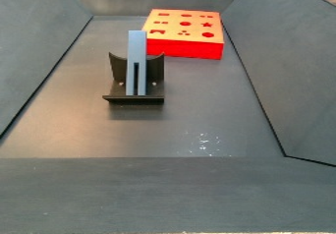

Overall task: Pick up the double-square object. Move up. Rotate the double-square object. Place the double-square object on the fixture. Regrasp the double-square object. Move to above the board. Insert the double-square object.
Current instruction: Regrasp the double-square object.

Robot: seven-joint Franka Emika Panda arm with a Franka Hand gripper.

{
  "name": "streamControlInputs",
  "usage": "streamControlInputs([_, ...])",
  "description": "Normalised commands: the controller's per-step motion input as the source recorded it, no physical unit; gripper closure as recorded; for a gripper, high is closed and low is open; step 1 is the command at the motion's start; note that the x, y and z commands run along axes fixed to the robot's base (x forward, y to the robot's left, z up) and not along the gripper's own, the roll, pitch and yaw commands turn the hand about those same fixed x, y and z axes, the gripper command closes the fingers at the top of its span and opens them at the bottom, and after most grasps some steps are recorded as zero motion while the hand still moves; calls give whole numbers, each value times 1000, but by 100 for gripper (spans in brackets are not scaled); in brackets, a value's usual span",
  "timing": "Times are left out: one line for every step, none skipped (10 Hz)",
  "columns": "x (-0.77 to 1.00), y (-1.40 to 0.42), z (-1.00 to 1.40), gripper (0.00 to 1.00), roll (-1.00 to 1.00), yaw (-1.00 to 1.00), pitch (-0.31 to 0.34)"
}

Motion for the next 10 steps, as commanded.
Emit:
streamControlInputs([-23, -33, 15, 0, 1000, 23, 25])
streamControlInputs([-21, -28, 19, 0, 1000, 24, 21])
streamControlInputs([-17, -23, 14, 0, 1000, 24, 19])
streamControlInputs([-5, -18, 8, 0, 1000, 26, 15])
streamControlInputs([1, -16, 8, 0, 1000, 27, 12])
streamControlInputs([4, -19, 9, 0, 1000, 28, 12])
streamControlInputs([4, -18, 9, 0, 1000, 29, 14])
streamControlInputs([9, -22, 7, 0, 1000, 32, 23])
streamControlInputs([15, -20, 7, 0, 1000, 33, 28])
streamControlInputs([30, -23, 0, 0, 1000, 36, 39])
